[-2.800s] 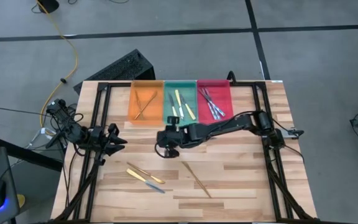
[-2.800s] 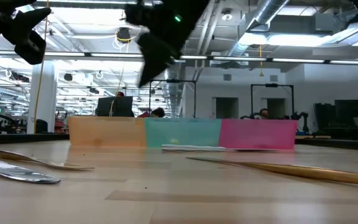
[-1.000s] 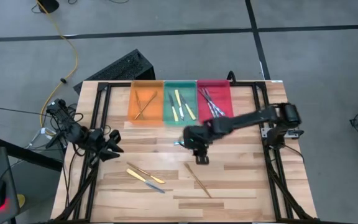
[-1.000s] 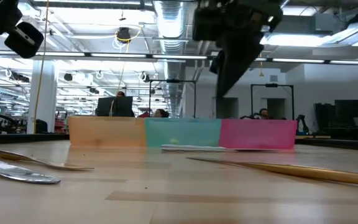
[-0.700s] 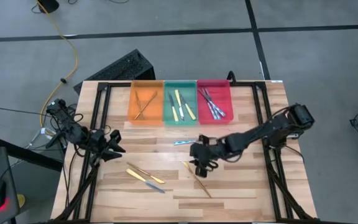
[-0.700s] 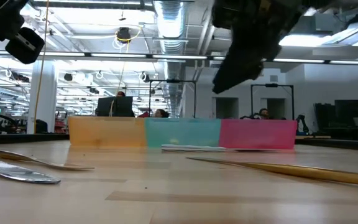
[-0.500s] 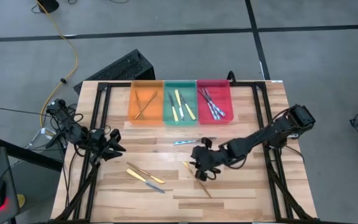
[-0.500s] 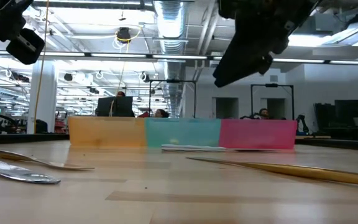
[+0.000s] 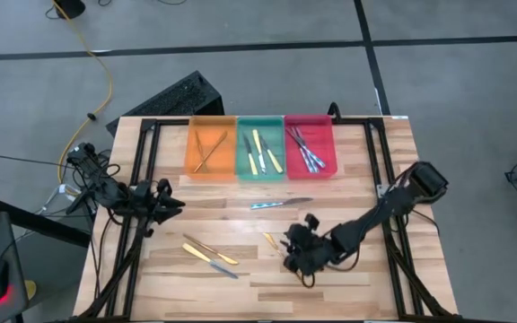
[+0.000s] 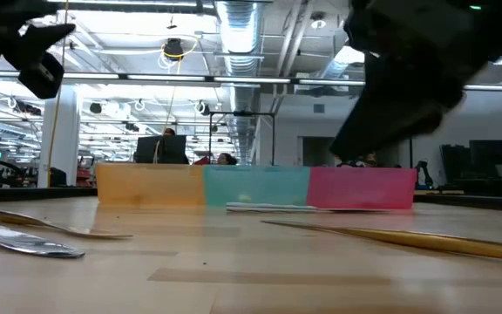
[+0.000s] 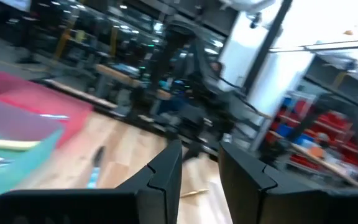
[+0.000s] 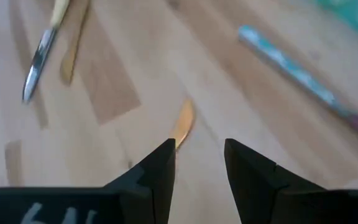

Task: Sort silverware by color (type)
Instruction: Put the gold table knife into the orange bin

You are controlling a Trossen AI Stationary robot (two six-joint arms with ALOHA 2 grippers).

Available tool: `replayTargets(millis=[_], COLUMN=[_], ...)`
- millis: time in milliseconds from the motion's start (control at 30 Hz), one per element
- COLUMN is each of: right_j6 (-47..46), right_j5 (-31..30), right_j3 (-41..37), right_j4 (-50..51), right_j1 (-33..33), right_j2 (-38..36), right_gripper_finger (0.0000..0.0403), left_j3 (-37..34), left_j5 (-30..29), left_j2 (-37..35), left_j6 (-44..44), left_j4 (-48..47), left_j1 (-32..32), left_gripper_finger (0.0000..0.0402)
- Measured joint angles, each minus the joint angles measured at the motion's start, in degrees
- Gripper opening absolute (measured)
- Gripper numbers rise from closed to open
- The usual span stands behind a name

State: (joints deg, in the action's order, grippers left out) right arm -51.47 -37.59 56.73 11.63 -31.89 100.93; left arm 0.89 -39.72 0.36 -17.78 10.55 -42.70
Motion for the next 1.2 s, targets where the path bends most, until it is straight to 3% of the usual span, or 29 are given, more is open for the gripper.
replayTargets(millis=[167,600,1200], right_j6=[-4.66,-11.60,-15.79], right_j5=[-2.24,-9.05,-9.79], right_j3=[0.45,0.41,0.58], right_j4=[-2.17,-1.62,-5.99], right_j1=[-4.03,-11.44,-11.79], right_j2=[3.40,6.26,12.85], right_gripper_finger=[0.0162,0.0162,0.0162], left_j3=[0.00,0.02,0.00], left_j5=[-3.69,-3.68,-3.86], left_j2=[0.00,0.00,0.00], left_j6=[-0.14,-0.37,-2.18], left_j4=[-1.06,-1.06,-3.64], left_j1=[-0.01,-0.02,-0.02], left_gripper_finger=[0.0089,0.0089,0.0089])
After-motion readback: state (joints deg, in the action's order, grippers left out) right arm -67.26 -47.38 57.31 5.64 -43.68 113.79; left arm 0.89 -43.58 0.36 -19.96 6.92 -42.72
